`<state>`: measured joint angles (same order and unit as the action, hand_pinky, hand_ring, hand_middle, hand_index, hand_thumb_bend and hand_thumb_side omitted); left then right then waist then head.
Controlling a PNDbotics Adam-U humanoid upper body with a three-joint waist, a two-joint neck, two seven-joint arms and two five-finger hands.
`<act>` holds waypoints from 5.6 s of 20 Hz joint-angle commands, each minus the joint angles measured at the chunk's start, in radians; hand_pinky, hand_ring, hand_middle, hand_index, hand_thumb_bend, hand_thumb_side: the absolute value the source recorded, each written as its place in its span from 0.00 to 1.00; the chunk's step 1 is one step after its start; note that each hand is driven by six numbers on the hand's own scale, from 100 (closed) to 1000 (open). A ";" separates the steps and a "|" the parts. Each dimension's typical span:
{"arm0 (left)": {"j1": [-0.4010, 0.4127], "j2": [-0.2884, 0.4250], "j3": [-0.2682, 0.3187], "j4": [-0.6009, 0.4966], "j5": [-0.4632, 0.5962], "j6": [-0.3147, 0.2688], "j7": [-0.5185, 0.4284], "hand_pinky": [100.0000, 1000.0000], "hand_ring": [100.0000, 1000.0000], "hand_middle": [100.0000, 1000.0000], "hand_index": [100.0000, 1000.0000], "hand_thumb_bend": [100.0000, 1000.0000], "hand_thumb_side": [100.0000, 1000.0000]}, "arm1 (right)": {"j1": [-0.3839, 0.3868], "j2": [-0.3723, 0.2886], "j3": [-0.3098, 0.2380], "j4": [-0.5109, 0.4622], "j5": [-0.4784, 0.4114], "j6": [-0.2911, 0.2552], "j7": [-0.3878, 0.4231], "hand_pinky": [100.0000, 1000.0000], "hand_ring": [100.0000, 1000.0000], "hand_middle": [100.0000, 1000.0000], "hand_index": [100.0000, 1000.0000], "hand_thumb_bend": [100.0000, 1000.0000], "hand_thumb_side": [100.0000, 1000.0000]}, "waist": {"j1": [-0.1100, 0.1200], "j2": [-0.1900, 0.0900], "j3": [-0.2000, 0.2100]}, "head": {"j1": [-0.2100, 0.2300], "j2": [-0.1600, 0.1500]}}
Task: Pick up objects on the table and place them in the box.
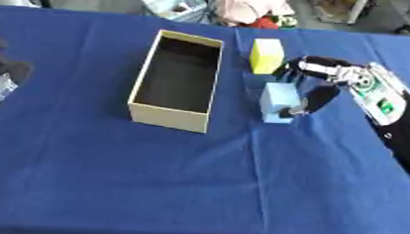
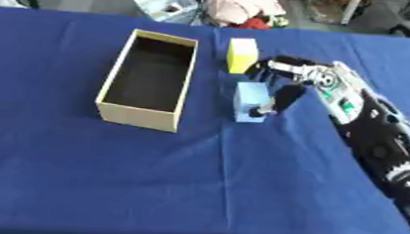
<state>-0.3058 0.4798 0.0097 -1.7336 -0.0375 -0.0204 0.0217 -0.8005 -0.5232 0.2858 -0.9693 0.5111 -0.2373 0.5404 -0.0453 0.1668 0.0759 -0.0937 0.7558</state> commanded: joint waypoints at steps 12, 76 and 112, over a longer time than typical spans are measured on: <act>-0.005 0.023 0.006 -0.017 0.003 -0.002 -0.002 0.51 0.51 0.56 0.78 0.60 0.32 | -0.020 -0.021 -0.022 -0.034 0.015 -0.031 -0.075 0.61 0.60 0.39 0.42 0.42 0.12 | 0.006 -0.018 -0.002 | -0.004 0.007; -0.041 0.027 -0.013 -0.025 0.005 -0.003 -0.025 0.51 0.51 0.55 0.78 0.59 0.32 | -0.272 0.117 -0.166 0.078 0.274 0.048 -0.043 0.75 0.83 0.86 0.92 0.59 0.13 | -0.014 0.003 0.086 | -0.094 -0.057; -0.050 0.030 -0.009 -0.032 0.000 -0.004 -0.022 0.51 0.50 0.55 0.78 0.59 0.32 | -0.247 0.064 -0.355 0.356 0.452 0.229 -0.315 0.72 0.76 0.68 0.83 0.50 0.04 | -0.015 0.042 0.133 | -0.128 -0.093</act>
<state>-0.3395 0.4836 -0.0087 -1.7429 -0.0370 -0.0217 -0.0027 -1.0331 -0.4278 -0.0622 -0.6052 0.9669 -0.0101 0.2358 -0.0672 0.2235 0.2084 -0.2225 0.6683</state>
